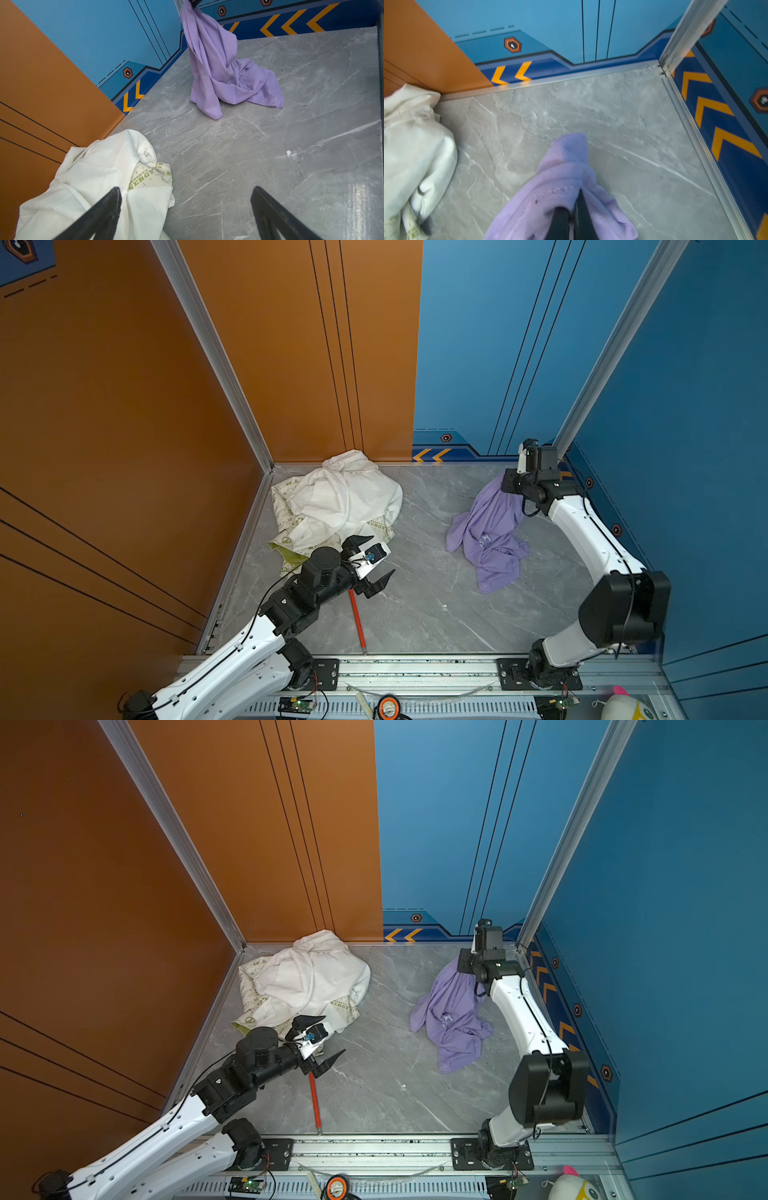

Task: Pick out a specific cloth from the pile
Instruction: 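Carry the lavender cloth with the right gripper toward the far corner, then lower and release the lavender cloth on the table with the right gripper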

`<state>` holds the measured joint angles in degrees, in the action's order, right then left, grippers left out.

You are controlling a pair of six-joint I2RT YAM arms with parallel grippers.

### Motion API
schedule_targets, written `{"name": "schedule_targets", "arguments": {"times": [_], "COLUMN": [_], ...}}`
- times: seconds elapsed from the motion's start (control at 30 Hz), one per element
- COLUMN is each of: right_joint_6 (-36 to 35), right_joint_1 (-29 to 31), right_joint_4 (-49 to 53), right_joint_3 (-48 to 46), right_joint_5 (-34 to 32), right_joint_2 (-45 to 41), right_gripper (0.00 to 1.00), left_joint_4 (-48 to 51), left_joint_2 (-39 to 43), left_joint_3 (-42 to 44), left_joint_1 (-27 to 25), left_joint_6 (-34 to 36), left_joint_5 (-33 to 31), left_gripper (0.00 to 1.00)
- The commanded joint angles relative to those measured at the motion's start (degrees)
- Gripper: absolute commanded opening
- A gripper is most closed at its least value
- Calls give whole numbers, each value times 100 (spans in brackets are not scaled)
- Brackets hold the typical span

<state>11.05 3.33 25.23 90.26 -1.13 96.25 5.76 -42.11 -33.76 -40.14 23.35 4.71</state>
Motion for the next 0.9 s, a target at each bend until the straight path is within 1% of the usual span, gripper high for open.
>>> {"name": "schedule_targets", "arguments": {"times": [0.0,0.1,0.17,0.2,0.27,0.37,0.47,0.53,0.73,0.87], "right_joint_6": [201,488,687,761,836,659,235,94,-560,-687], "right_joint_1": [-135,-162,-166,-166,-173,-216,-299,-379,-465,-474], "right_joint_4": [-94,-32,-201,-473,-1110,-1520,-1641,-1636,-2023,-2033], "right_joint_3": [2058,4317,5565,5890,5813,5123,4041,3257,173,-1463], "right_joint_5": [293,720,976,1115,1203,1207,1216,1264,966,672], "right_joint_2": [921,1878,2216,2223,2078,1558,1017,680,-546,-1117], "right_gripper": [0,0,0,0,0,0,0,0,0,0], "left_joint_4": [-180,-139,-118,-110,-84,-42,-65,-83,-102,-153], "left_joint_2": [-39,41,134,186,274,379,435,456,485,499], "left_joint_3": [-93,-140,-107,-81,-19,71,145,165,177,203], "left_joint_1": [47,41,55,51,56,53,65,62,47,33], "left_joint_6": [-128,-138,-146,-155,-164,-186,-199,-230,-322,-391], "left_joint_5": [89,8,-68,-115,-173,-196,-195,-190,-148,-138], "left_gripper": [98,98,98,98,98,98,98,98,98,98]}}
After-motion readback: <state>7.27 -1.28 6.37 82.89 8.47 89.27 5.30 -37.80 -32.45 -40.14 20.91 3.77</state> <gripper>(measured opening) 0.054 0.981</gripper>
